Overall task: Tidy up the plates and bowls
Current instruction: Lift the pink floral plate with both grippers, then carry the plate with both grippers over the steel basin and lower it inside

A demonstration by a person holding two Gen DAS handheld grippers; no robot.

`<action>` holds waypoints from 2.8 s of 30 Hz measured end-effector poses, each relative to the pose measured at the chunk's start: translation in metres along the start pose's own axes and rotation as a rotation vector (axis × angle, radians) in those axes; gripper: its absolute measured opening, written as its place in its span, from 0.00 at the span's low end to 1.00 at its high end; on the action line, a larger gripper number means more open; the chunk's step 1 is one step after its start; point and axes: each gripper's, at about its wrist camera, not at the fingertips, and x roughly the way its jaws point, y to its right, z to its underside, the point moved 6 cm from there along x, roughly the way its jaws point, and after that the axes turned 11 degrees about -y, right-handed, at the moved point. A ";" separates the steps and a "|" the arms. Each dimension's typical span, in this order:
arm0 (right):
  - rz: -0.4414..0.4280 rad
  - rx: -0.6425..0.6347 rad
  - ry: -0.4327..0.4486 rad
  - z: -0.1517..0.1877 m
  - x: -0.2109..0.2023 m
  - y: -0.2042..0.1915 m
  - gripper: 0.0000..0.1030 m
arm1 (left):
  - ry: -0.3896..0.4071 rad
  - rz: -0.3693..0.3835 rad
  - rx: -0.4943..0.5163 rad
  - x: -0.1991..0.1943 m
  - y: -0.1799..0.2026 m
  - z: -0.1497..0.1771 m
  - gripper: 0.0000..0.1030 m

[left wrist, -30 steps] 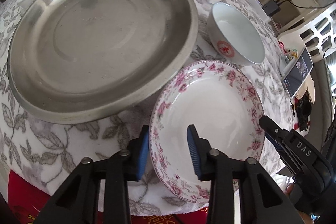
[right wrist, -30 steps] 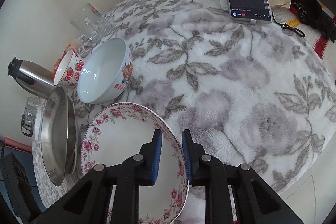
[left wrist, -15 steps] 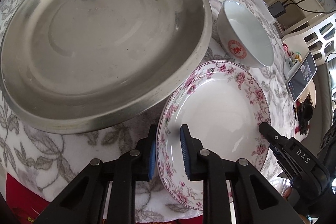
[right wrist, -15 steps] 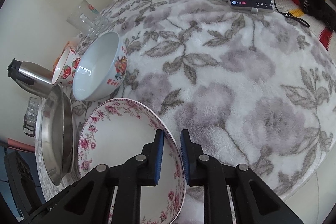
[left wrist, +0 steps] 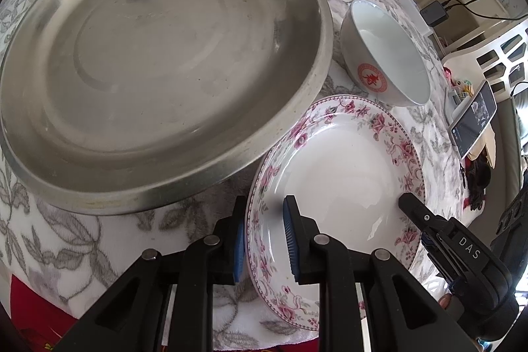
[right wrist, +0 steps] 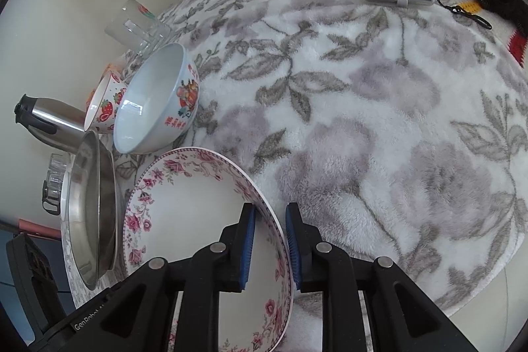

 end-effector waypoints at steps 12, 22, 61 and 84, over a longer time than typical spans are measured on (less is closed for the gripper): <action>-0.009 -0.013 -0.005 -0.001 -0.004 -0.002 0.20 | -0.009 -0.008 0.001 -0.003 0.003 0.003 0.22; -0.028 -0.057 0.015 0.001 -0.014 -0.008 0.20 | 0.019 -0.022 0.023 -0.012 0.010 0.003 0.22; -0.111 -0.213 0.274 0.009 -0.096 -0.073 0.20 | 0.296 0.088 0.090 -0.121 0.009 0.003 0.22; -0.133 -0.381 0.192 0.004 -0.036 -0.200 0.20 | 0.413 0.144 -0.160 -0.157 -0.114 -0.046 0.22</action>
